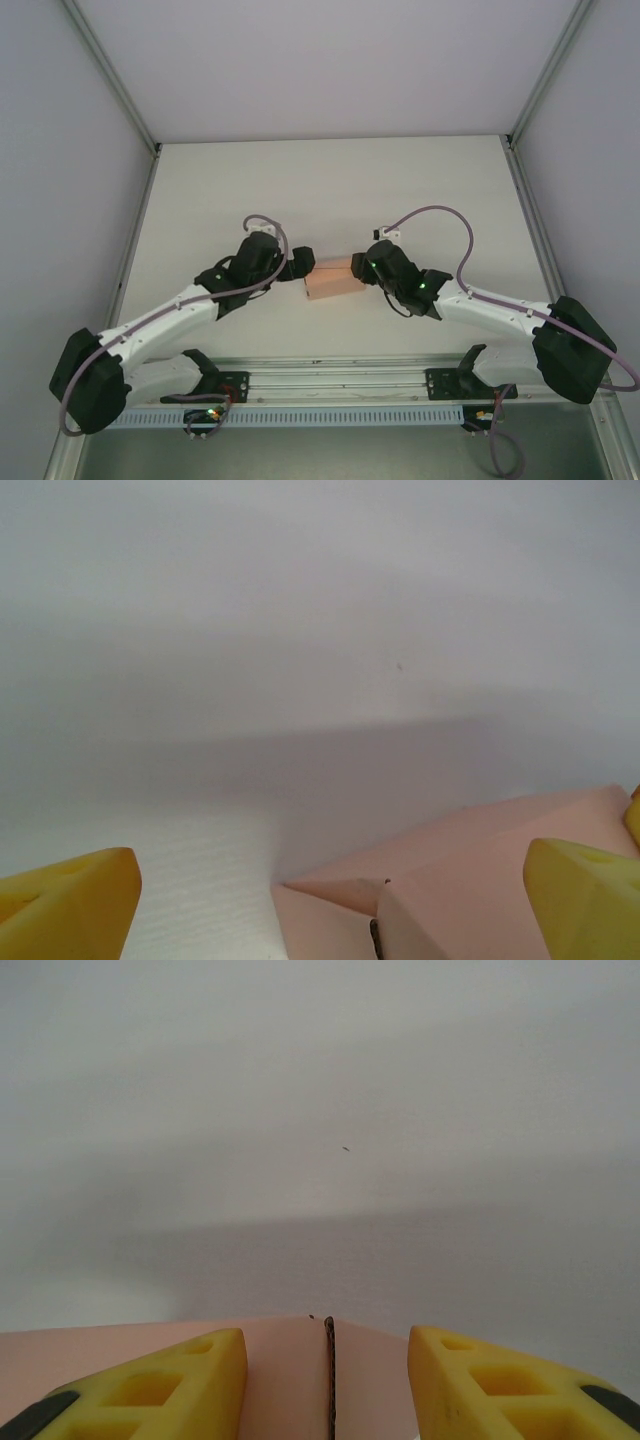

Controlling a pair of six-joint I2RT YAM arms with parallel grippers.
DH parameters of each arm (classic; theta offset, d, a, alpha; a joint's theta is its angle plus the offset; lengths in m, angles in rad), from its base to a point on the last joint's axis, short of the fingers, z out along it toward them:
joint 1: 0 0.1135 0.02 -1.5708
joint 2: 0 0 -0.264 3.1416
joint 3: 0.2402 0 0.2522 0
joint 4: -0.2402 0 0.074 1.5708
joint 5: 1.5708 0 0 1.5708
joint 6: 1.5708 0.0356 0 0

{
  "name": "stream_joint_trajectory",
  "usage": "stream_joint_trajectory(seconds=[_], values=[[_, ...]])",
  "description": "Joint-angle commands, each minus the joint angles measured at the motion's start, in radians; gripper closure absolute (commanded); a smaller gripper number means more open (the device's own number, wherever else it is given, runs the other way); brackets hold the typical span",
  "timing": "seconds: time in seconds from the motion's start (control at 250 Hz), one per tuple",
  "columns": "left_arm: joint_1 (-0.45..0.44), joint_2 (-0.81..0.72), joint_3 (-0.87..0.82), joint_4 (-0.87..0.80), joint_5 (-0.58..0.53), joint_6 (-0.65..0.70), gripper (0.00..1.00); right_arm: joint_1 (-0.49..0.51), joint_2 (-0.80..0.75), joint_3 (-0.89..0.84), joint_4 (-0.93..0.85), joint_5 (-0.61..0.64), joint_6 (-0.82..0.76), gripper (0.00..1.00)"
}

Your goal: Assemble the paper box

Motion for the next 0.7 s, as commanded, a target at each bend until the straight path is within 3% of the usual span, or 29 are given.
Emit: stream_joint_trajectory(seconds=[0.0,0.268,0.547,0.699], values=[[0.010,0.014,-0.037,0.045,0.141,-0.051,0.05,0.005,0.021,-0.038,-0.085,-0.022,0.010,0.54],[0.027,-0.007,-0.197,0.177,0.182,-0.122,0.31,0.006,0.020,-0.052,-0.085,-0.027,0.028,0.54],[0.029,-0.035,-0.202,0.249,0.230,-0.103,0.27,0.011,0.022,-0.051,-0.091,-0.031,0.028,0.54],[0.015,-0.048,-0.060,0.080,0.210,-0.040,0.26,0.011,0.020,-0.031,-0.108,-0.028,0.016,0.54]])
